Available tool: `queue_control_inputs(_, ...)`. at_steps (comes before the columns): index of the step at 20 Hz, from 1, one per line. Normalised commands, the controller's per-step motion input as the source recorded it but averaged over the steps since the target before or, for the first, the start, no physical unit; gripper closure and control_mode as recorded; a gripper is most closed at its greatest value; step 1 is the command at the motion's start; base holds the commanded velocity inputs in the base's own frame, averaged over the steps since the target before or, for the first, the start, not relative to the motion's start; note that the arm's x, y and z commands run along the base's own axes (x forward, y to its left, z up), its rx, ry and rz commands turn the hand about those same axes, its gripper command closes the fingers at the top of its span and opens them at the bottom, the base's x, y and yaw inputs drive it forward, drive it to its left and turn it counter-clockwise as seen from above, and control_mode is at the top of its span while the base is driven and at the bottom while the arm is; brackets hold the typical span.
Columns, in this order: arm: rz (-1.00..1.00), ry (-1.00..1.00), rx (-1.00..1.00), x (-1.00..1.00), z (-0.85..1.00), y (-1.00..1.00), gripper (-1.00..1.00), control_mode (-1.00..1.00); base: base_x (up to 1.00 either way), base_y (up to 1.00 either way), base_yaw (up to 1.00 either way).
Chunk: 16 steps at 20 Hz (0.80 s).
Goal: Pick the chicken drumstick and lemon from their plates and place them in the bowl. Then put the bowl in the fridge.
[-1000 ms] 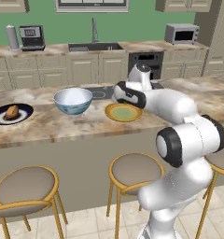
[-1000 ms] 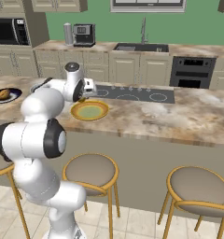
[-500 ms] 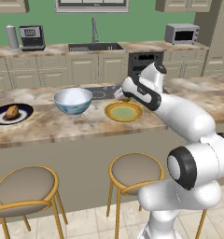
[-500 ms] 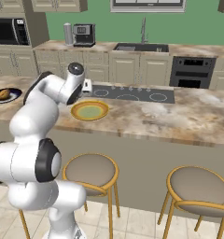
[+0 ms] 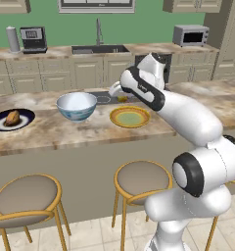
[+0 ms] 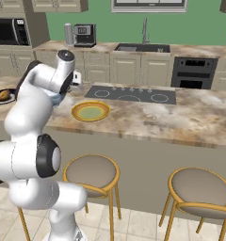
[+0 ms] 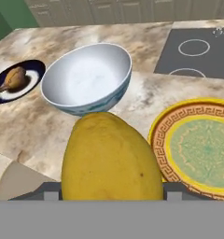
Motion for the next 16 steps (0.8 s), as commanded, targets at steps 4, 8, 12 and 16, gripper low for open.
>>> queue_control_inputs(4, 0.0, 0.01, 0.0, 0.0, 0.09, 0.62, 1.0, -1.0, 0.0, 0.0, 0.0)
queue_control_inputs(8, 0.0, 0.1, -0.02, 0.01, 0.0, 0.58, 1.0, -1.0, 0.0, 0.0, 0.0)
queue_control_inputs(12, 0.0, 0.2, -0.12, 0.18, 0.0, 0.47, 1.0, -1.0, 0.0, 0.0, 0.0)
queue_control_inputs(16, 0.0, 0.12, -0.13, 0.37, 0.0, 0.36, 1.0, -1.0, 0.0, 0.0, 0.0)
